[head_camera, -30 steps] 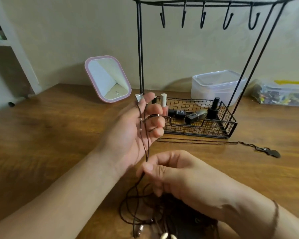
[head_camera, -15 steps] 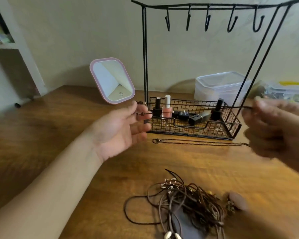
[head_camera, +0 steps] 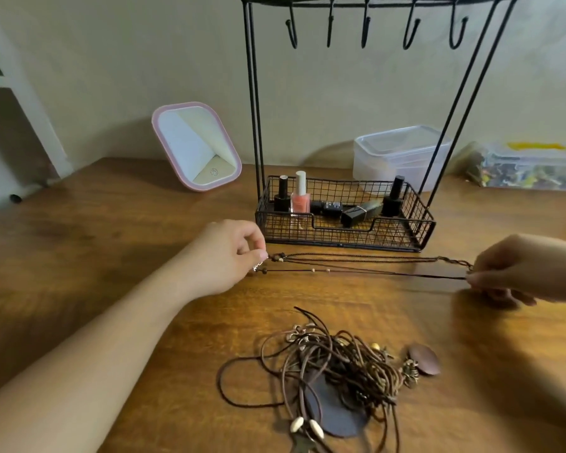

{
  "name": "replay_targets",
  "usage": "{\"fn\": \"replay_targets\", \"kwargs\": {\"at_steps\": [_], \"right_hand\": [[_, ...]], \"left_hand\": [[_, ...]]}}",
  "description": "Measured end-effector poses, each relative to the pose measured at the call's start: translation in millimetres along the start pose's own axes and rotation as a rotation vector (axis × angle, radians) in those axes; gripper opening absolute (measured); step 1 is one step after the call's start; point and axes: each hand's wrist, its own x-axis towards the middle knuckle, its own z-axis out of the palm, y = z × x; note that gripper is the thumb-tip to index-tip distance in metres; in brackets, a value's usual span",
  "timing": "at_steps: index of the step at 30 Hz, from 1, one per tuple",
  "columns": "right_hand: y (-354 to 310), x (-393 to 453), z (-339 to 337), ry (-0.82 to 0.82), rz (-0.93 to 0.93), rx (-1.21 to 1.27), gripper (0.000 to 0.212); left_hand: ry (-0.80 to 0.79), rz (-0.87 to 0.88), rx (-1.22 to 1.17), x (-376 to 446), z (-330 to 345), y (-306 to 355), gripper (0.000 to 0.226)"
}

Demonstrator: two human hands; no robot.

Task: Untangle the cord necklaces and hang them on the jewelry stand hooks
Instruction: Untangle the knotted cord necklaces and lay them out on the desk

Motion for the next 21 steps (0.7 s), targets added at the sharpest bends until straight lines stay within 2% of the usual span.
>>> {"fn": "replay_targets", "kwargs": {"at_steps": [3,5,7,8,9,11,12,14,16,18,21], "right_hand": [[-0.4,-1.1,-0.5,0.073,0.024,-0.047,0.014],[-2.7,-4.1,0.4,0.179,0.028,-0.122,0.011],[-13.5,-7.2,1.3,0.347,-0.069,-0.239,0.018],[-25.8,-14.5,3.2,0.378,-0.188,-0.233,0.018],[-40.1,-22.8,6.4,0.332,-0.346,-0.192,0.014],[-71.9,-43.2,14.4,0.034,-0.665,-0.07,0.009],[-86.2,-53.1,19.1,-0.125,-0.784,-0.017,0.01],[-102.7,-66.8,24.6,-0.297,-0.889,0.03,0.017],[-108.5,-72.0,28.4,-0.346,-0.843,-0.03,0.032],[-110.6,-72.5,36.3,-0.294,-0.782,-0.167,0.045],[-107.5,-67.4,42.9,-0.11,-0.764,-0.341,0.036]], "left_hand": [[0.007,-0.012,0.066,2.1,5.9,-2.0,0.009],[0.013,-0.017,0.123,1.8,8.4,-1.2,0.003],[0.086,0.025,0.141,-2.7,6.8,2.9,0.012],[0.121,0.097,0.09,-7.4,4.8,6.9,0.014],[0.121,0.209,0.009,-13.2,3.4,12.1,0.016],[-0.04,0.472,-0.076,-25.8,2.4,24.9,0.02],[-0.149,0.577,-0.042,-30.5,4.3,29.8,0.023],[-0.329,0.683,0.065,-34.5,14.5,34.1,0.031],[-0.39,0.727,0.102,-33.7,24.8,31.8,0.033],[-0.377,0.739,0.076,-32.0,29.3,29.4,0.022],[-0.352,0.695,-0.016,-29.9,23.8,28.4,0.007]]}}
